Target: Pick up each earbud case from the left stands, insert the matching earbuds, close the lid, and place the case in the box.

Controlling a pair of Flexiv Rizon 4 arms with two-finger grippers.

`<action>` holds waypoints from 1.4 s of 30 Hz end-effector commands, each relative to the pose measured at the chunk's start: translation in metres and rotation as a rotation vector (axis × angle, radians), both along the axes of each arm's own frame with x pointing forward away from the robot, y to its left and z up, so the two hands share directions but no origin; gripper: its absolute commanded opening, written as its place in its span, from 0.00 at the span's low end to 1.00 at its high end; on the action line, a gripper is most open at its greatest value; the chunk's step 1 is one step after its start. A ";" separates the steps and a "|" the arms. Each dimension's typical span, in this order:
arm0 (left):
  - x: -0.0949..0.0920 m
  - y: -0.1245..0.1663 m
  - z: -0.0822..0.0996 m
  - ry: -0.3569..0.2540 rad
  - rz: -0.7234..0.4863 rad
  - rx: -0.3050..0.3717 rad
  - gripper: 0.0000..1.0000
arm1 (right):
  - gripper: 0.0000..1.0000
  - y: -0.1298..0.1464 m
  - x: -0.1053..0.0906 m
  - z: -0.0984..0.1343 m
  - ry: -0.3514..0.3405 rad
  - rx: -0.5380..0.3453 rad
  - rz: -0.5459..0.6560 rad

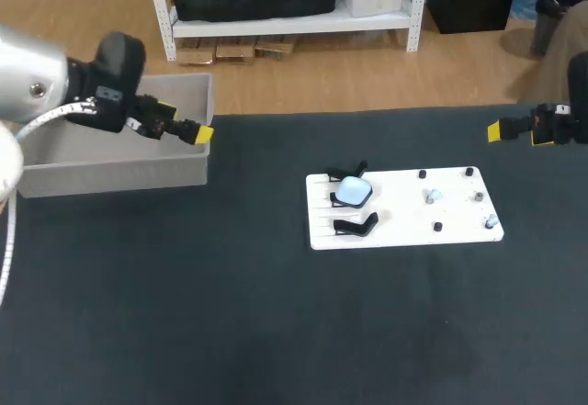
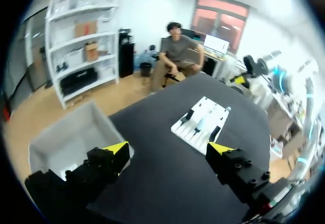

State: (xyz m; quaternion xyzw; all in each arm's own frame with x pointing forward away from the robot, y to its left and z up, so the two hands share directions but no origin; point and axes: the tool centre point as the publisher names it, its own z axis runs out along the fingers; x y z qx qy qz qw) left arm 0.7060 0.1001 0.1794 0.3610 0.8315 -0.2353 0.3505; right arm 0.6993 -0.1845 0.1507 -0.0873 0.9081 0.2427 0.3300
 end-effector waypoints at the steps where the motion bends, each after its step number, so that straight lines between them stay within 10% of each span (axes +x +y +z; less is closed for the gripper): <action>1: 0.016 -0.018 -0.006 -0.033 -0.253 -0.016 1.00 | 1.00 -0.001 0.001 -0.001 0.000 0.004 0.005; 18: 0.011 -0.088 -0.049 -0.154 -0.610 0.013 1.00 | 1.00 -0.001 0.001 -0.001 0.000 0.004 0.005; 42: -0.005 -0.142 -0.106 -0.139 -0.740 -0.132 1.00 | 1.00 -0.001 0.001 -0.001 0.000 0.004 0.005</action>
